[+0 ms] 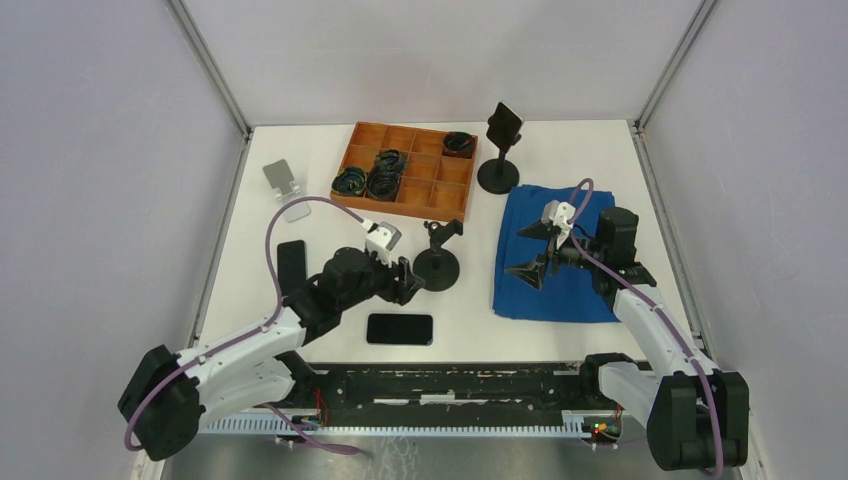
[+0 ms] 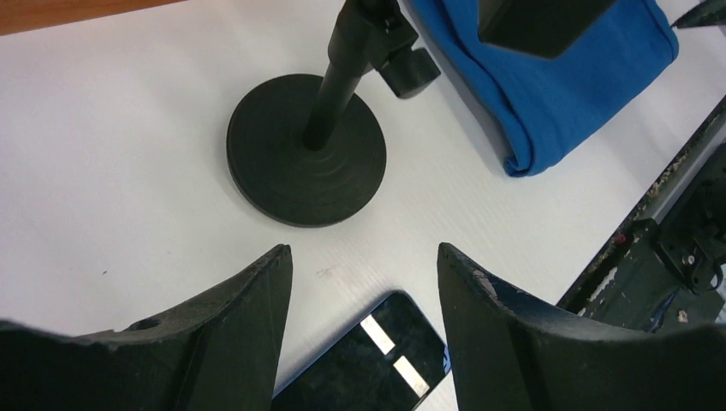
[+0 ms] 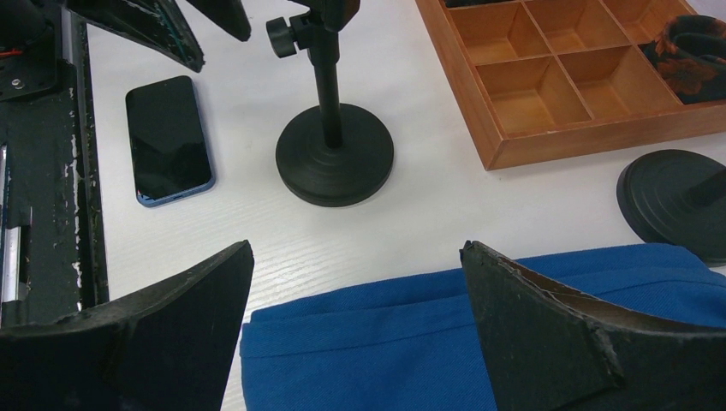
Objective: Place the phone on the phone stand
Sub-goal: Move the phone stand to the center of the board.
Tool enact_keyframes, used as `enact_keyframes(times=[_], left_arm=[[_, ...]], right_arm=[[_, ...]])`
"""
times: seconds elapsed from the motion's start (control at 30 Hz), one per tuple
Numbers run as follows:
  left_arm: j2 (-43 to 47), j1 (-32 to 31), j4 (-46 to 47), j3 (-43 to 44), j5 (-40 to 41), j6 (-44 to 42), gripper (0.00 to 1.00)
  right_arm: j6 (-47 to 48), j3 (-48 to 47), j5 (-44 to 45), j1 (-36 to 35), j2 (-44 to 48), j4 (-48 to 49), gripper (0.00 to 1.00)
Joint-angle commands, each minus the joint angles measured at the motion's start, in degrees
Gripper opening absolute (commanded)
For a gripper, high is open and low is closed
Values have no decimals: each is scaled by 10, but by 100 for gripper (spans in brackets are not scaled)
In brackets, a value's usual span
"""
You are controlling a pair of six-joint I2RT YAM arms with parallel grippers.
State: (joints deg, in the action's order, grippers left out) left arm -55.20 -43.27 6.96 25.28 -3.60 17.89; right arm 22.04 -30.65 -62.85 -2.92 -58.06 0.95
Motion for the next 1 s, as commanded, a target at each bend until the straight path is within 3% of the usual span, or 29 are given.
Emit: enact_keyframes(times=[0.0,0.03,0.13,0.27,0.6,0.97], left_arm=[[-57,-2,153,7,-2,50,66],[-72,-2,164,7,4,57,65],[-120,-2,178,16,27,77,47],[-157,-2,194,25,57,100,31],[-249,9,236,63,23,124,29],[-321,72,251,113,-28,142,29]], right_arm=[[10,-22,2,-3,-1,1,98],[11,-22,2,-4,-1,0,98],[11,-23,2,-4,-1,-1,98],[12,-24,1,-4,0,-2,98],[13,-25,0,-3,1,-4,98],[13,-25,-1,-4,-2,-5,98]])
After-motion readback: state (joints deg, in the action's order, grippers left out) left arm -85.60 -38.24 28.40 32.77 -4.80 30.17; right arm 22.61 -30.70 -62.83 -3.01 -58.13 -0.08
